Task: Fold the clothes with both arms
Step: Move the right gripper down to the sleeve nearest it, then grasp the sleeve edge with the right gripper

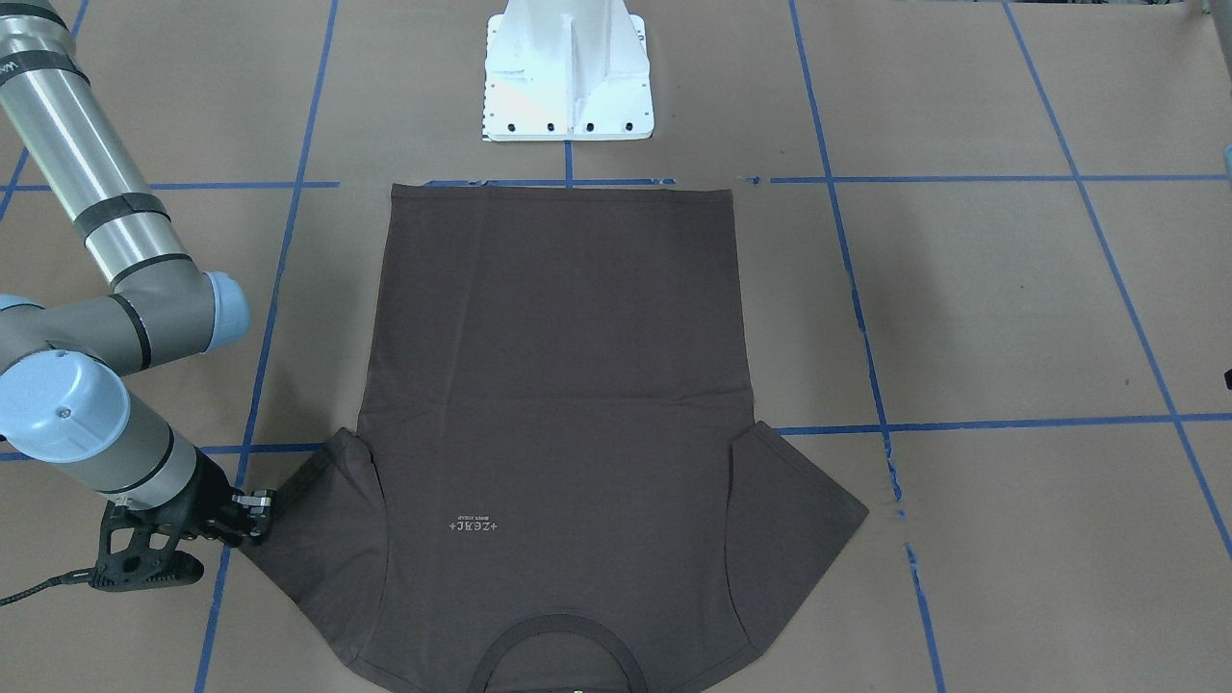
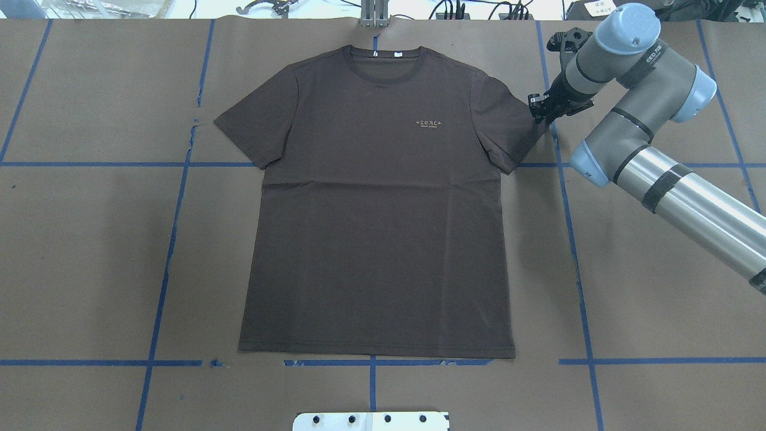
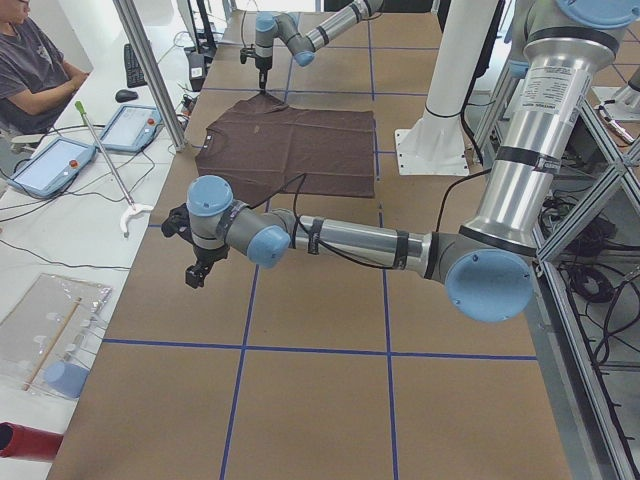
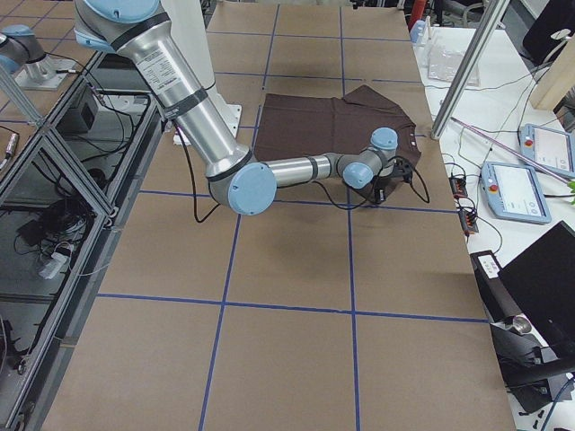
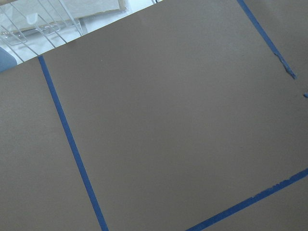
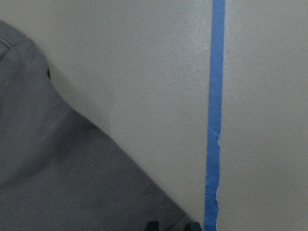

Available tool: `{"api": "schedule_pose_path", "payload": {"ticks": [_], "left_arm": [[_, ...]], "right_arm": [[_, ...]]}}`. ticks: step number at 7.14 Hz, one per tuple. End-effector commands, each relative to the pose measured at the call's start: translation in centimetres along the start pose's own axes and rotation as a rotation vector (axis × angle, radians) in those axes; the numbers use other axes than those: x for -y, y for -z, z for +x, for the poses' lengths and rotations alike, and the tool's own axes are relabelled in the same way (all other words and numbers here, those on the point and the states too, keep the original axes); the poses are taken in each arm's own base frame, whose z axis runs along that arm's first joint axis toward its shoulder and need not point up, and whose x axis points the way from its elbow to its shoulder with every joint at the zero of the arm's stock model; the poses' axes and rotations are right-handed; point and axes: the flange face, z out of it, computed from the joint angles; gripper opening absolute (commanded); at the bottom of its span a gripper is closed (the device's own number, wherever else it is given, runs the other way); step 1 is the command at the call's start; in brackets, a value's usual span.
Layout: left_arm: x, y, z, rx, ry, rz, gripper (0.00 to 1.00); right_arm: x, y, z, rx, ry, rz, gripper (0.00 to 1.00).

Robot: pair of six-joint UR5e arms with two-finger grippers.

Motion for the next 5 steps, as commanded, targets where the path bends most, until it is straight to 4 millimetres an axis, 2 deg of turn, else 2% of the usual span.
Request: {"api": "schedule_pose_path", "payload": {"ticks": [1, 2, 4, 5], "left_arm": [[0.03, -0.01, 0.08, -0.001, 0.000, 0.000, 1.00], [-0.01, 0.00, -0.03, 0.000, 0.002, 0.000, 1.00], [0.02, 0.05, 0.02, 0.000, 0.001, 0.001, 1.00], [0.02, 0.06, 0.02, 0.000, 0.001, 0.001, 1.00]], "right_arm": [[0.11, 0.22, -0.34, 0.004, 0.002, 0.000, 0.05], [0.12, 0.28, -0.40, 0.005, 0.004, 0.001, 0.05], [0.18, 0.29, -0.27, 0.004, 0.001, 0.001, 0.99], [0.05, 0.11, -0.01, 0.001, -0.002, -0.003, 1.00]]}}
